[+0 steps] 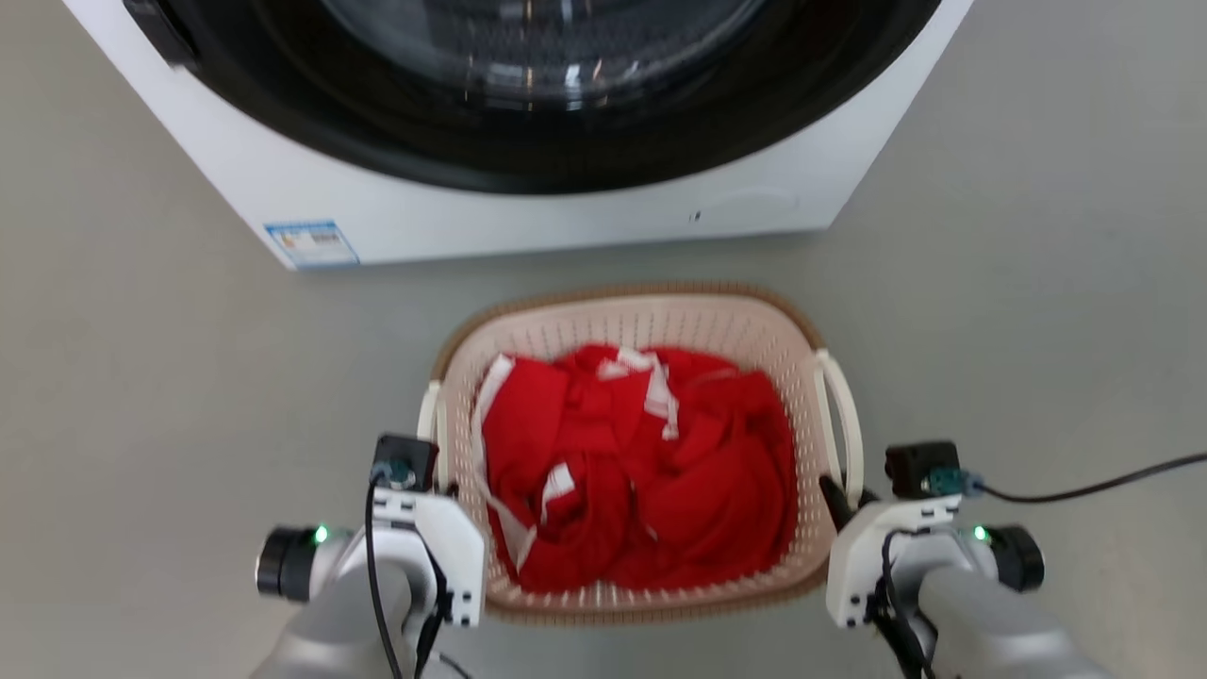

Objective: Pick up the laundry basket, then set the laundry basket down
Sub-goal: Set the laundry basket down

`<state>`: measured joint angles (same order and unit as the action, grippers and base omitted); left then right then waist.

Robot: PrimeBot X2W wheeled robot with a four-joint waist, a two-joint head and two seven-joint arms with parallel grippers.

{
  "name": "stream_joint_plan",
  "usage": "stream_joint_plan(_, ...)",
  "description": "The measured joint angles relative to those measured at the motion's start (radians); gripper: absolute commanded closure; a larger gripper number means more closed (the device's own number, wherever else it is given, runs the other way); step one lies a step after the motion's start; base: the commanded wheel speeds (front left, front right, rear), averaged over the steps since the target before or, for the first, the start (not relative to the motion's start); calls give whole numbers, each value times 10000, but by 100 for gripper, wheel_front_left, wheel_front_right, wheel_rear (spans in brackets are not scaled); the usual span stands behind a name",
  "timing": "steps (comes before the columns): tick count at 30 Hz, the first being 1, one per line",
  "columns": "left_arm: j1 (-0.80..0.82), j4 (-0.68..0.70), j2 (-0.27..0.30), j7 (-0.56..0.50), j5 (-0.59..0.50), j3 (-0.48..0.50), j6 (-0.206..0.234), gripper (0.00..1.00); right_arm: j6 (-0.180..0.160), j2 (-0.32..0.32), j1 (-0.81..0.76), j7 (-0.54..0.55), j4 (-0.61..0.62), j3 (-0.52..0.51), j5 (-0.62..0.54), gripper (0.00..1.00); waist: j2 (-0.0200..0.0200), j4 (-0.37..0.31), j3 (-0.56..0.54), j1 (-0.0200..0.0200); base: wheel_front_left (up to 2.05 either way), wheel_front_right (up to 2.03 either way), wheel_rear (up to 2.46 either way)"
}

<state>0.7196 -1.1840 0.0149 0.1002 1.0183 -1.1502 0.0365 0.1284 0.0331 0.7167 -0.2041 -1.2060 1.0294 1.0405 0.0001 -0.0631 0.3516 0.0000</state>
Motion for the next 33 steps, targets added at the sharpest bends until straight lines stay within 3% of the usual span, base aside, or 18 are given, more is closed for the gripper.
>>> stream_joint_plan(12, 1192, -320, -40, 1009, -102, 194, 127, 100, 0, 0, 1362, -364, -63, -627, -825, 100, 0, 321, 2022, 1, 0, 0, 0)
stream_joint_plan(24, 2111, -288, 27, 1490, -462, 401, 370, 100, 0, 61, 1803, -368, 677, -3591, -3697, 100, 0, 577, 3467, 2, 0, 0, 0)
stream_joint_plan(33, 2440, 520, 305, 1496, -1197, 863, 794, 100, -8, 151, 1402, -412, 1705, -5505, -5689, 100, 0, 709, 4214, 1, 0, 0, 0)
